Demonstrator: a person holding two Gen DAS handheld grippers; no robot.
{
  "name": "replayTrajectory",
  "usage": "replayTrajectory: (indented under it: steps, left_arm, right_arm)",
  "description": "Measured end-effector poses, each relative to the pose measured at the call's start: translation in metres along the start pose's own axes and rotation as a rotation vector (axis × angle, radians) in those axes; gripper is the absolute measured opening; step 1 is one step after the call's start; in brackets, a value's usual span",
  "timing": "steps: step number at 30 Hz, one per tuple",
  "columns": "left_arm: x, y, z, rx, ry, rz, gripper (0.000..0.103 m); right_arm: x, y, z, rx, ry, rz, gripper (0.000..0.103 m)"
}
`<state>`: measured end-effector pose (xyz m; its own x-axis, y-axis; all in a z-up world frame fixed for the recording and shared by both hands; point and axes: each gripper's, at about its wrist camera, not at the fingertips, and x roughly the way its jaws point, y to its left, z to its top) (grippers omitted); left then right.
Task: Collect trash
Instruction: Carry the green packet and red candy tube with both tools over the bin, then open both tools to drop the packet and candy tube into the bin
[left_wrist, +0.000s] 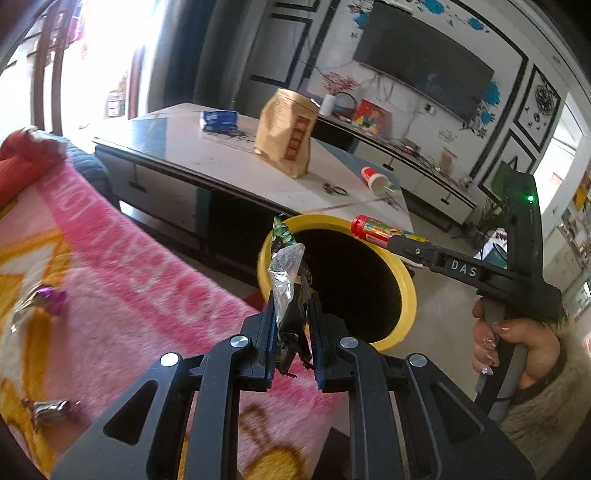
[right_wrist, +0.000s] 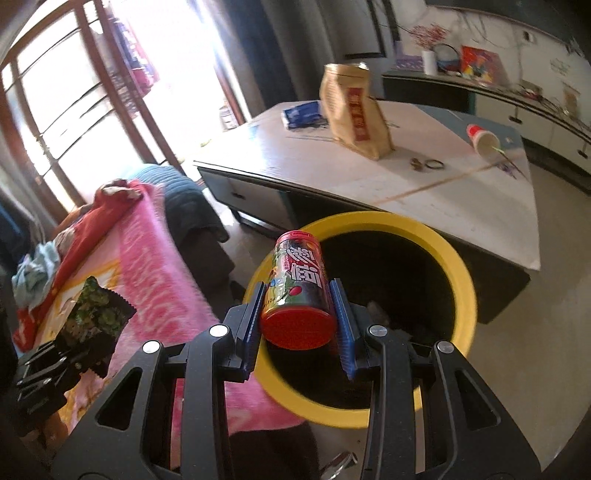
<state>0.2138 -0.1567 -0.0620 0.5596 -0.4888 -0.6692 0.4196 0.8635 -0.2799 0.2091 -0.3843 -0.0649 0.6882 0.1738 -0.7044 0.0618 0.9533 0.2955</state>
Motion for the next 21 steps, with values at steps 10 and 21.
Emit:
replayTrajectory:
  steps: [10,21]
  left_arm:
    - [0.044,-0.027,0.006,0.058,0.060,-0.027,0.015]
    - [0.081,-0.042,0.010,0.085,0.114,-0.066,0.015]
  right_arm:
    - [0.004,-0.039,0.002,0.104,0.016,-0.029,0.028]
    - [0.006,-0.065,0.002,0.219,0.033,0.005,0.031]
